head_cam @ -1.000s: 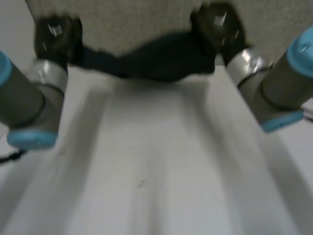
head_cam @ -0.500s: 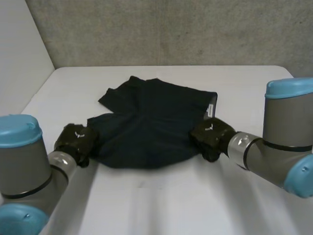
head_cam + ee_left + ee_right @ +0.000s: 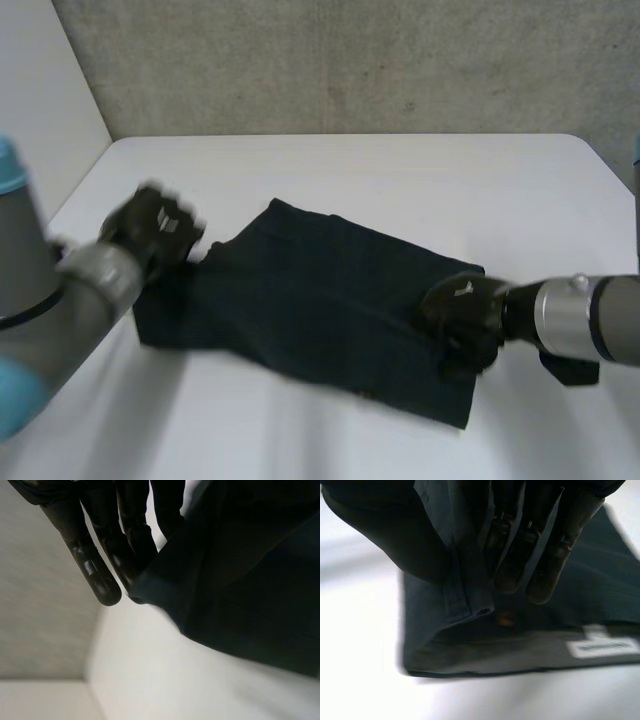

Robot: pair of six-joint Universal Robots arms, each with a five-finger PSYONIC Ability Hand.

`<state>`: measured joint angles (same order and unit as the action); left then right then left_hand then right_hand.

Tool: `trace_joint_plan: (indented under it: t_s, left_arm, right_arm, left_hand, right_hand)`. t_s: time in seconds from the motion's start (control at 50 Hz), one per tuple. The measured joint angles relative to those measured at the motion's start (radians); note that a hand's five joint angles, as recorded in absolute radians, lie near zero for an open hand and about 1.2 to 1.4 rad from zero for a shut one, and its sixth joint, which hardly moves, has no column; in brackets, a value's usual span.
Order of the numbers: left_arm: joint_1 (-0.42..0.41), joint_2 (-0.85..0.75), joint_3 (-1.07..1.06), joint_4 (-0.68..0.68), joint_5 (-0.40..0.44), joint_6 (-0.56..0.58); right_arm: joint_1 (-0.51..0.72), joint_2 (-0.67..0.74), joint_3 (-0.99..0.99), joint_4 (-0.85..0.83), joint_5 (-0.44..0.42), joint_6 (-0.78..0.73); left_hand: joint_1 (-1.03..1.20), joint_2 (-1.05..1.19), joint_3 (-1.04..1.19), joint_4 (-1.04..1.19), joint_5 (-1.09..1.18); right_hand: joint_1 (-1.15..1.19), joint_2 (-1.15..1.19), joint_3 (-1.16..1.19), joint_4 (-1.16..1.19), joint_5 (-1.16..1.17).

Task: Fold the shorts.

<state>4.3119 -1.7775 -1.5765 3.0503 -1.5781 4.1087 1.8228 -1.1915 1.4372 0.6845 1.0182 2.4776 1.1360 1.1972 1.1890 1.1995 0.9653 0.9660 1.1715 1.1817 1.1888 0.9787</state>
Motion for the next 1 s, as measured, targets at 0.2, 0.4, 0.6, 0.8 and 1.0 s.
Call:
trace_joint_plan:
  t_s: [0.2, 0.4, 0.6, 0.8, 1.0]
  left_arm:
    - [-0.14, -0.516, 0.524, 0.331, -0.009, -0.006]
    - [-0.165, -0.846, 0.87, 0.367, -0.002, -0.011]
    - [-0.178, -0.895, 0.868, 0.475, 0.001, -0.088]
    - [-0.166, -0.624, 0.625, 0.5, -0.001, -0.343]
    - [-0.102, -0.324, 0.226, 0.46, 0.054, -0.72]
  right_arm:
    - [-0.001, 0.086, -0.068, -0.421, 0.266, 0.177]
    - [0.013, 0.196, -0.079, -0.723, 0.361, 0.161]
    - [0.036, 0.246, -0.102, -0.817, 0.466, 0.175]
    - [0.036, 0.0, 0.07, -0.882, 0.491, 0.273]
    - [0.033, -0.109, 0.314, -0.765, 0.451, 0.444]
  left_hand:
    - [0.0, 0.0, 0.0, 0.0, 0.0]
    - [0.0, 0.0, 0.002, 0.0, 0.0]
    - [-0.946, -0.995, -0.978, -0.997, -0.921]
    - [-0.946, -0.998, -0.978, -0.997, -0.921]
    - [-0.946, -0.998, -0.978, -0.997, -0.921]
  right_hand:
    - [0.0, 0.0, 0.0, 0.0, 0.0]
    - [0.0, 0.0, 0.0, 0.0, 0.0]
    - [-0.763, -0.954, -0.969, -0.956, -0.918]
    - [-0.763, -0.954, -0.969, -0.956, -0.918]
    - [-0.763, -0.954, -0.969, -0.956, -0.918]
